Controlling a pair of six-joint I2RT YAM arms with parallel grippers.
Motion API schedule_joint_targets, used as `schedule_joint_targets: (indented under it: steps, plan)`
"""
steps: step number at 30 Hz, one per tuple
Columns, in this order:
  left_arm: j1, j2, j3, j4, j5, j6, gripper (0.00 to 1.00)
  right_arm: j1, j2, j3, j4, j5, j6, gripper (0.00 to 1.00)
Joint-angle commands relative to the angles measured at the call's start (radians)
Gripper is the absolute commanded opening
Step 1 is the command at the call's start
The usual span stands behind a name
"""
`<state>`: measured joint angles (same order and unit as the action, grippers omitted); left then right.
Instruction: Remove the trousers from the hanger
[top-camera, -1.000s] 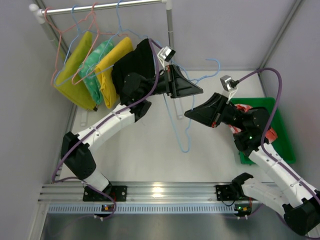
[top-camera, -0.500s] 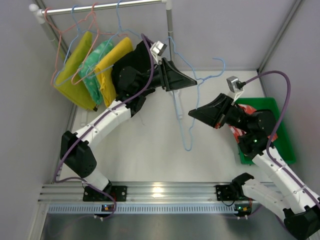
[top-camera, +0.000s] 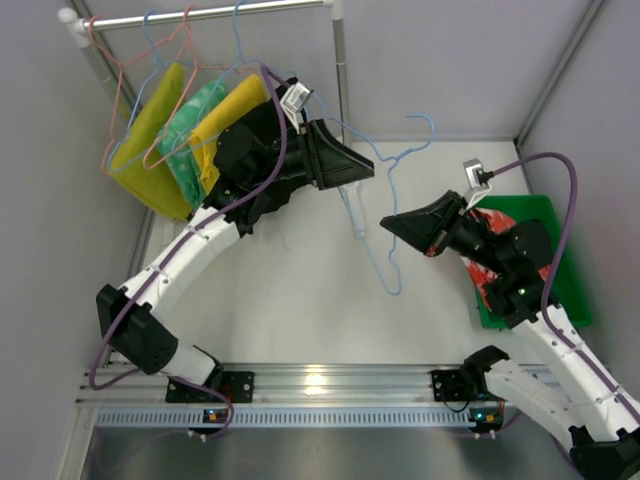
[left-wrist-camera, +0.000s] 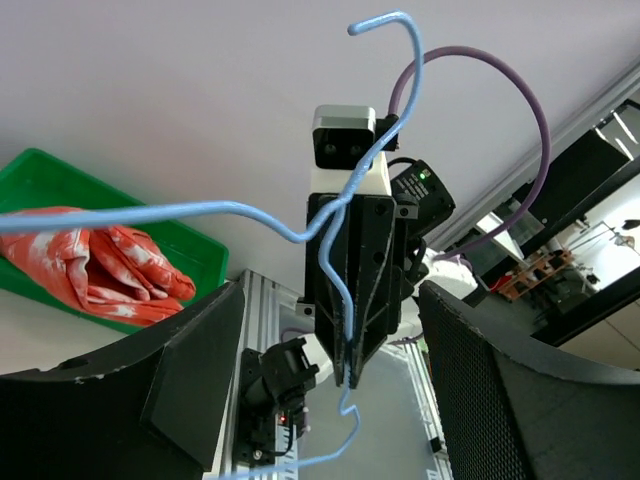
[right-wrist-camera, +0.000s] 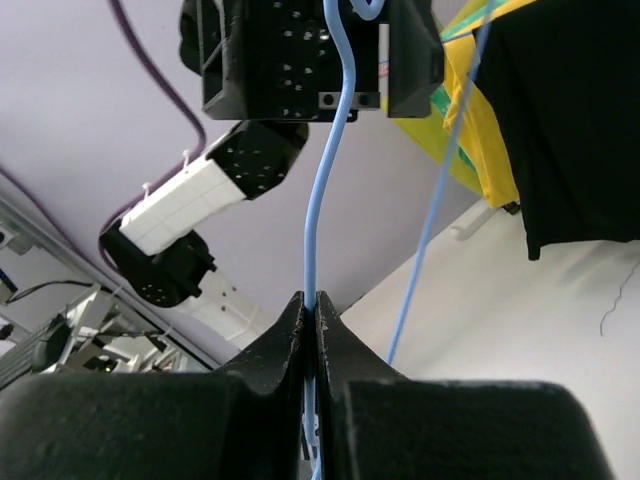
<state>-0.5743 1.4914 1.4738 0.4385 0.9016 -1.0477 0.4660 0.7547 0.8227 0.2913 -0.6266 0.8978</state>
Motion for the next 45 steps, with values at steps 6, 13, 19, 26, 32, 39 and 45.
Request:
schedule_joint_targets:
  steps: [6,13,19,26,32,39,45]
  plan:
    - [0.007,-0.071,0.08,-0.197,0.045,0.25,0.8,-0.013,0.029,0.085,-0.067,0.056,-0.082,0.0]
    - [0.011,-0.131,0.062,-0.368,-0.07,0.371,0.79,-0.013,0.018,0.093,-0.133,0.119,-0.117,0.0]
    - [0.007,-0.213,-0.01,-0.507,-0.225,0.506,0.74,0.005,0.017,0.101,-0.144,0.283,-0.126,0.0]
    - [-0.012,-0.284,-0.084,-0.555,-0.444,0.56,0.58,0.071,0.052,0.098,-0.136,0.467,-0.122,0.0]
    - [-0.125,-0.295,-0.084,-0.546,-0.512,0.613,0.56,0.149,0.118,0.208,-0.159,0.539,-0.184,0.0]
    - [-0.342,-0.286,-0.049,-0.665,-0.727,0.783,0.56,0.241,0.193,0.329,-0.326,0.741,-0.214,0.0]
    - [-0.443,-0.237,-0.009,-0.731,-0.898,0.88,0.57,0.28,0.23,0.365,-0.388,0.847,-0.226,0.0]
